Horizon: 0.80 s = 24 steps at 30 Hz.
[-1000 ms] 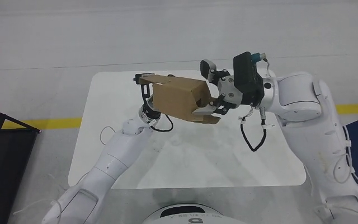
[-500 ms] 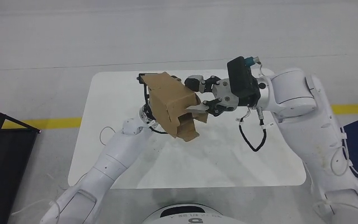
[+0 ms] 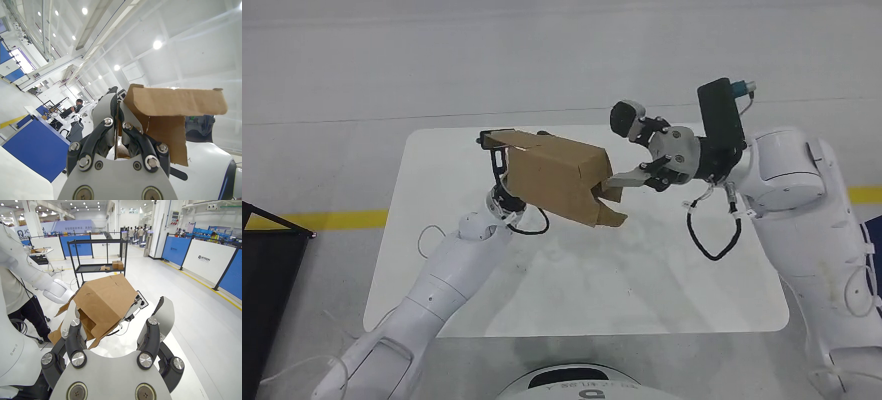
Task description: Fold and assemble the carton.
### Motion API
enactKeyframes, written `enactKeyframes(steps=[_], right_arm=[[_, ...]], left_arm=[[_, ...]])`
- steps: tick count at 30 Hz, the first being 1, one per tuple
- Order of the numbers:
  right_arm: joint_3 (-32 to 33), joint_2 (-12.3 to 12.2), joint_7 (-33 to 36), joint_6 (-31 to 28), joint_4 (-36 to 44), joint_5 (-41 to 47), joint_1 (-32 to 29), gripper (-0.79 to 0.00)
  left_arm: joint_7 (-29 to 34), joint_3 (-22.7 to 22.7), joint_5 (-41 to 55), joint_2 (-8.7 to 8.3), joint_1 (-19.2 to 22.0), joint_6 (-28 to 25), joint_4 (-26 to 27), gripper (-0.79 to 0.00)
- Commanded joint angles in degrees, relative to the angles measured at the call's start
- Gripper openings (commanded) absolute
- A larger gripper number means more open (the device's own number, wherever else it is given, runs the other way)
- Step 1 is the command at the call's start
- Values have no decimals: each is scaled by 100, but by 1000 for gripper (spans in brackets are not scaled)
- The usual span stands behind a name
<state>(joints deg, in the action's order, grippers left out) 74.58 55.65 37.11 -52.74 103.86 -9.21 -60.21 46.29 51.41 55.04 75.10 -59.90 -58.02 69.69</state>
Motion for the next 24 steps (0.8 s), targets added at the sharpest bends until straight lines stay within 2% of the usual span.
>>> enactKeyframes(steps=[1, 8, 11, 15, 19, 24], right_arm=[[171, -33, -34, -37, -99, 59, -148, -77], [353, -88, 46, 317, -180, -482, -513, -83], [213, -79, 82, 541, 173, -806, -556, -62], [29, -61, 32, 679, 509, -889, -507, -77], [-166, -38, 31, 811, 575, -969, -371, -83], [-397, -7, 54, 1042, 538, -1194, -207, -129]], left_arm=[[2, 8, 24, -10, -9, 2, 11, -785], [3, 27, 187, -10, -19, 2, 65, -785], [3, -19, 233, 1, -13, 2, 18, -785], [4, -116, 271, 29, 13, 3, -48, -785], [36, -184, 273, 46, 53, 36, -92, -785], [23, -218, 229, 44, 55, 22, -122, -785]])
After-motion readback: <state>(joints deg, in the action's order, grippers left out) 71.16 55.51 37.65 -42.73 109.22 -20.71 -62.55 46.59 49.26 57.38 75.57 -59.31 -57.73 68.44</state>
